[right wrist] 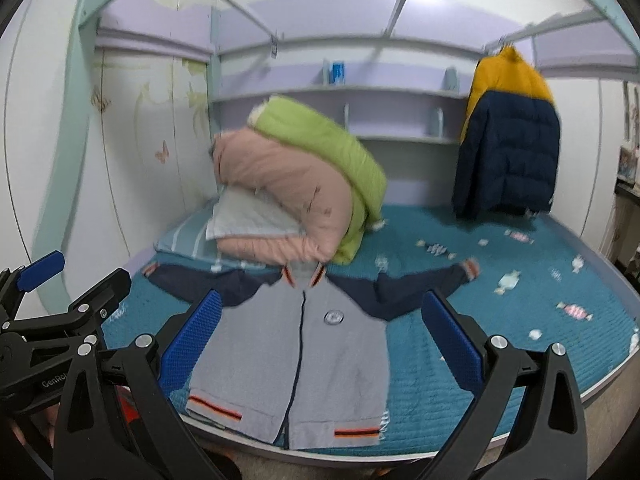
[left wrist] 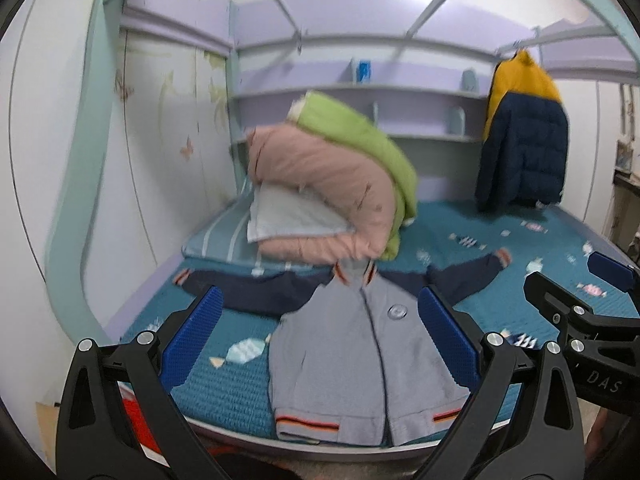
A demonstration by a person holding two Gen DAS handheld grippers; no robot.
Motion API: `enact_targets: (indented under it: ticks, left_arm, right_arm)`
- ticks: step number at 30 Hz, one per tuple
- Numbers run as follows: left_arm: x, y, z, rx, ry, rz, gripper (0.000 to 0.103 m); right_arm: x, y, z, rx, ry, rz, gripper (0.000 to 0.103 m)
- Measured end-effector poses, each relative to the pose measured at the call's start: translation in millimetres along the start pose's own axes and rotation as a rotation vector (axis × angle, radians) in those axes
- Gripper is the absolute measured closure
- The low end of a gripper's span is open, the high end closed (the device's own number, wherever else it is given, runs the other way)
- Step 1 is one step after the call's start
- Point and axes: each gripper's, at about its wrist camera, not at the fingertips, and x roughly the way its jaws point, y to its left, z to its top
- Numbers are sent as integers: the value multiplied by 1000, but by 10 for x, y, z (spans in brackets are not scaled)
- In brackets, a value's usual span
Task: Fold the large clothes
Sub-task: 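Lower the left tool to the navy sleeve cuff and grasp it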
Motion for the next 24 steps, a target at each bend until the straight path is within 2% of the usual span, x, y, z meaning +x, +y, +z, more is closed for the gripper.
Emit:
enact_targets:
  ticks: [11, 16, 21, 24]
  left_arm:
    - [1543, 572, -393, -101, 302, -21, 5]
    - [2354, 1021, -637, -202, 440, -62, 5]
    - [3138, 1566, -812, -278, 511, -34, 5]
    - [3570, 2026, -893, -295, 533, 55, 5]
  right_arm:
    - [1469, 356, -194, -7, 195, 56, 6]
    - [2318, 597, -345, -29, 289, 80, 6]
    - [3137, 871, -482, -64, 362, 95, 7]
    - [3613, 1084, -548, -98, 371, 114, 7]
